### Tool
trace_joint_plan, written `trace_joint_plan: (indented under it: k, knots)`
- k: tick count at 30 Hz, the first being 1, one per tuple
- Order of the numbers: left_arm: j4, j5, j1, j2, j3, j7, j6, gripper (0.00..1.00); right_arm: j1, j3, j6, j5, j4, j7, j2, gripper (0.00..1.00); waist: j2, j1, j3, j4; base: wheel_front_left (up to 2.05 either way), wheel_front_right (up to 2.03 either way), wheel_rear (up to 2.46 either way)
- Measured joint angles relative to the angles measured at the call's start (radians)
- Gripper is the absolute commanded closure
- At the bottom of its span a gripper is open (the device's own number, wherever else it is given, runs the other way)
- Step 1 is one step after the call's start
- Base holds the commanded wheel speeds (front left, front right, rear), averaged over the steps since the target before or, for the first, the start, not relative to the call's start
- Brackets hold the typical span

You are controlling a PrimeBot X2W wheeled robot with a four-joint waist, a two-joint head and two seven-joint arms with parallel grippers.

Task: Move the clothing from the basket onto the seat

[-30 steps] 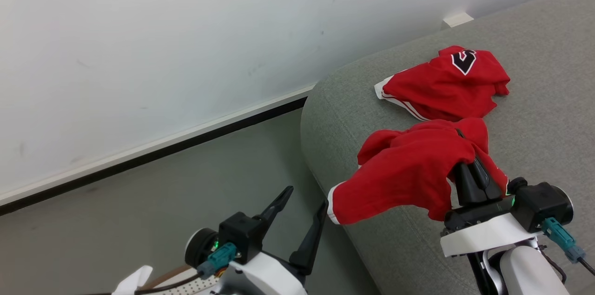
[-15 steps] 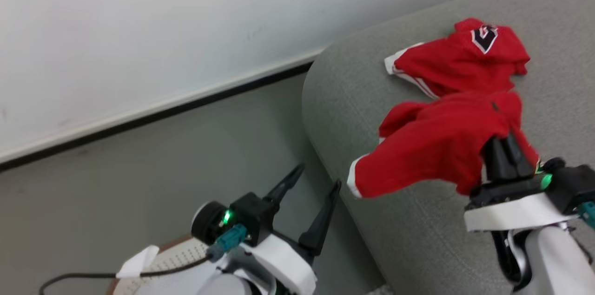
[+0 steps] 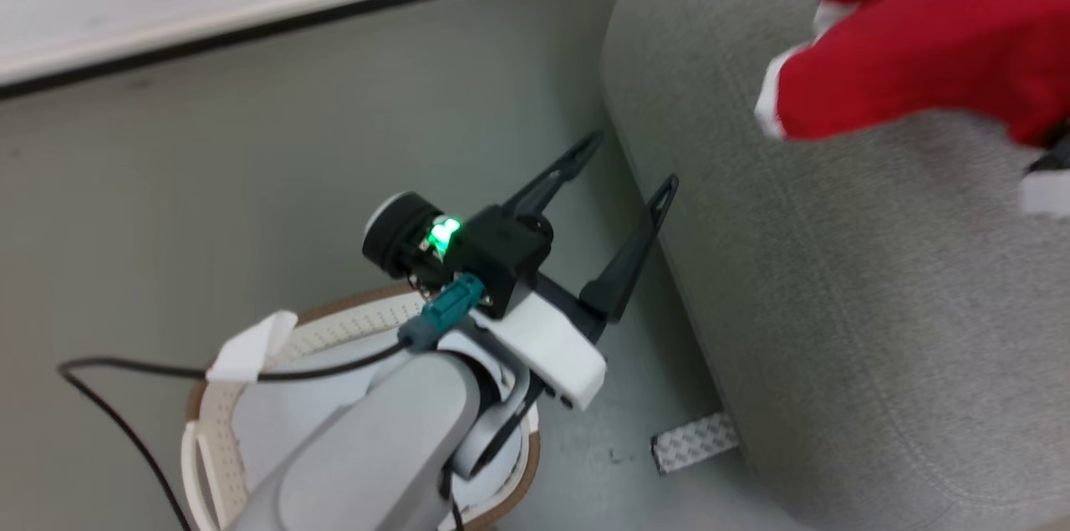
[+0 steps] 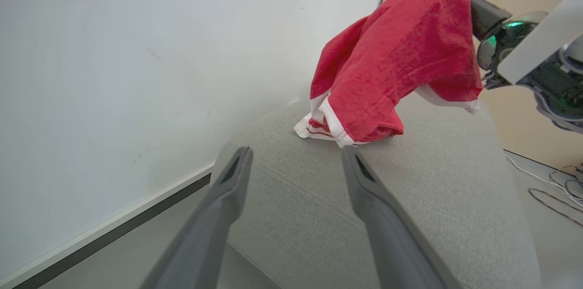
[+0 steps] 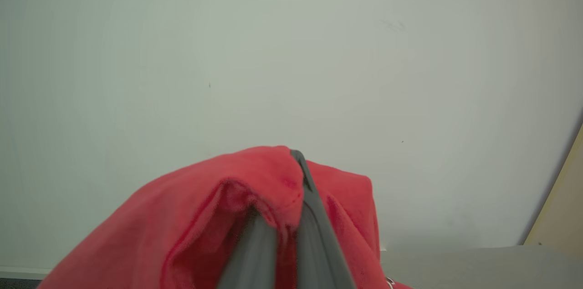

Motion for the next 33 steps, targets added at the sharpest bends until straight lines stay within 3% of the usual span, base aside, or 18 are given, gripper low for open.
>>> trace_joint_plan:
  k: [8,14,17,23,25,26,27,33]
  knots:
    - [0.053,0.024,-0.134,-0.016,0.015,-0.007,-0.018,0.00,-0.250,-0.056,0.000,-0.003,0.159,0.000,-0.189,1.00,0.0000,0.0001,0.140,0.050,0.00,0.00,0.00]
    - [0.096,0.030,-0.204,-0.035,0.020,-0.021,-0.022,0.00,-0.400,-0.171,0.000,-0.011,0.335,0.000,-0.303,1.00,0.0000,0.0000,0.207,0.079,0.00,0.00,0.00]
    - [0.113,0.030,-0.219,-0.050,0.013,-0.033,-0.025,0.00,-0.407,-0.223,0.000,-0.029,0.446,0.000,-0.306,1.00,0.0000,-0.0001,0.220,0.092,0.00,0.00,0.00]
    - [0.148,0.030,-0.227,-0.064,0.008,-0.055,-0.025,0.00,-0.343,-0.289,0.000,-0.038,0.589,0.000,-0.249,0.99,0.0000,-0.0001,0.226,0.106,0.00,0.00,0.00]
    - [0.157,0.028,-0.227,-0.066,0.005,-0.062,-0.025,0.00,-0.309,-0.308,0.000,-0.046,0.598,0.000,-0.229,0.62,0.0000,-0.0002,0.221,0.108,0.00,0.00,0.00]
    - [0.159,0.028,-0.227,-0.066,0.004,-0.063,-0.026,0.00,-0.297,-0.318,0.000,-0.045,0.597,0.000,-0.221,0.62,-0.0001,-0.0002,0.219,0.108,0.00,0.00,0.00]
    - [0.161,0.027,-0.227,-0.066,0.004,-0.063,-0.027,0.00,-0.287,-0.328,0.000,-0.046,0.591,0.000,-0.210,0.00,0.0000,-0.0002,0.217,0.108,0.00,0.00,0.00]
    - [0.171,0.012,-0.212,-0.061,0.010,-0.079,-0.020,0.00,-0.190,-0.302,0.000,-0.053,0.482,0.000,-0.148,0.00,0.0000,-0.0002,0.190,0.101,0.00,0.00,0.00]
